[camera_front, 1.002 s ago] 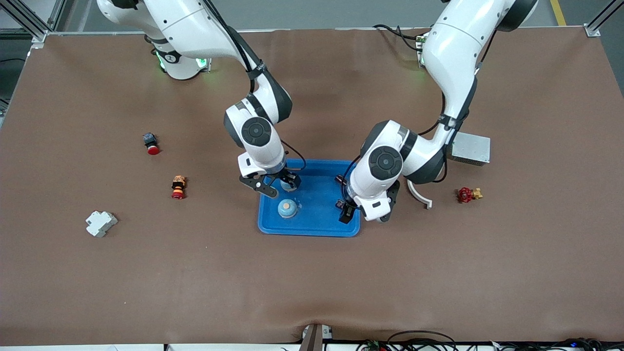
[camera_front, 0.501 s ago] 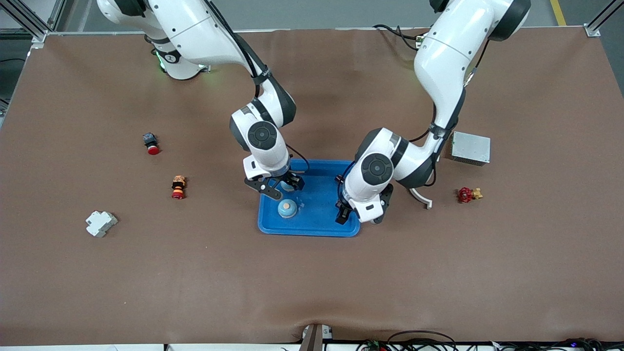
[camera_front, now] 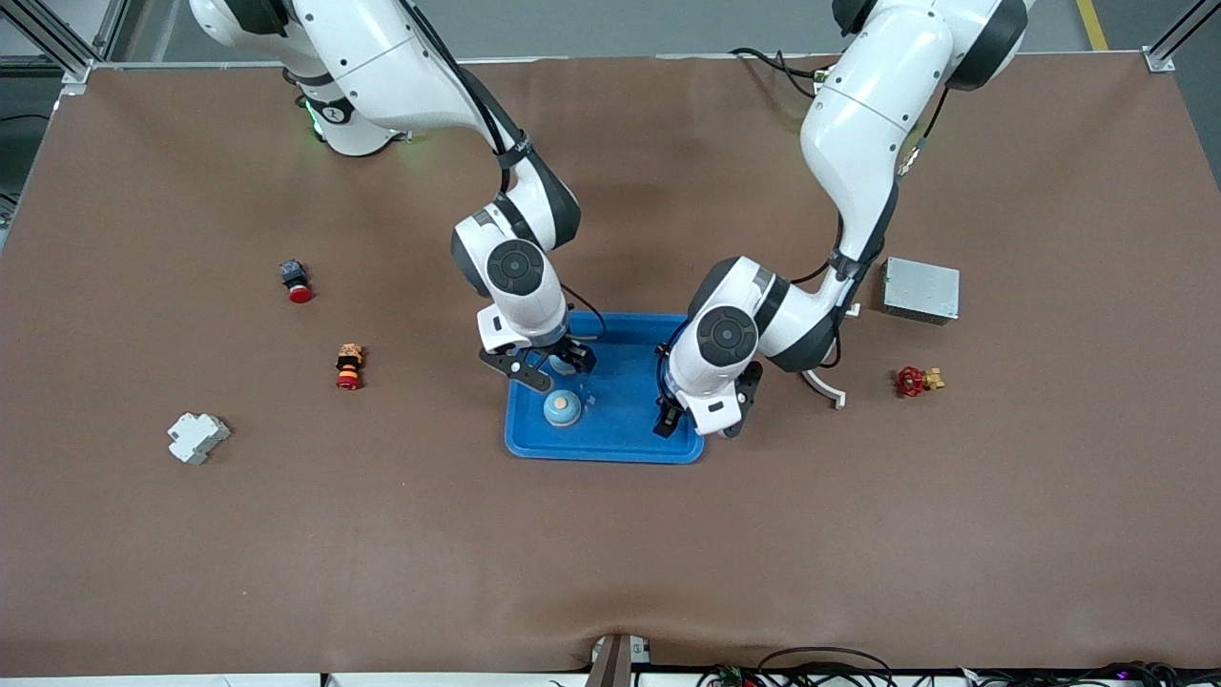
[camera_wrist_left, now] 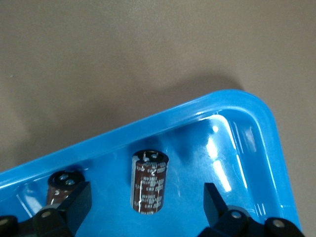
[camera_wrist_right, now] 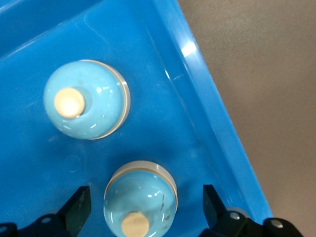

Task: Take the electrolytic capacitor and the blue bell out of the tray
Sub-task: 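Grasp a blue bell with the right gripper while the left gripper grasps a capacitor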

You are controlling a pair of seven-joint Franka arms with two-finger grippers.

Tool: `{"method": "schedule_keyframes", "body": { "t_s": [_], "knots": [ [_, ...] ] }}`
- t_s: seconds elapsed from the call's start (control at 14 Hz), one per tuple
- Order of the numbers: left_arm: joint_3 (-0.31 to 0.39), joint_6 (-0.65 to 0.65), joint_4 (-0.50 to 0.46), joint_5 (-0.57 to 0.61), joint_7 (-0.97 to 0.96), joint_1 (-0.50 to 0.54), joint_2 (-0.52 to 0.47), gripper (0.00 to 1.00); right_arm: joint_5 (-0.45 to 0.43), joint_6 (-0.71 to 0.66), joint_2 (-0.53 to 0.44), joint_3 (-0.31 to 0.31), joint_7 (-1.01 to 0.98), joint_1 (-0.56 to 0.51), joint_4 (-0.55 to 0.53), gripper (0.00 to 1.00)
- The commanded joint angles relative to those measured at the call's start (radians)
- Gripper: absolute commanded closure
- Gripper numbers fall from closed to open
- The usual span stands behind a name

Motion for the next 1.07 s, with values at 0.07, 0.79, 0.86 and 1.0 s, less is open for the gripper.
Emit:
{"method": "schedule_keyframes", "body": {
  "t_s": [0.07, 0.79, 0.86, 1.0],
  "knots": [
    [0.006, 0.034, 0.025, 0.037, 0.006, -0.007, 0.023, 0.0, 0.005, 0.002, 0.016, -0.011, 0.027, 0.02, 0.019, 0.0],
    [0.008, 0.071, 0.025, 0.039, 0.006, -0.008, 0.04, 0.0, 0.01, -0.004, 0.014, -0.011, 0.031, 0.022, 0.031, 1.0],
    [0.006, 0.071, 0.025, 0.04, 0.006, -0.008, 0.04, 0.0, 0.01, -0.006, 0.013, -0.011, 0.039, 0.022, 0.033, 1.0],
    [0.008, 0.071, 0.025, 0.042, 0.004, -0.01, 0.039, 0.0, 0.01, -0.022, 0.004, -0.011, 0.036, 0.02, 0.041, 1.0]
  ]
}}
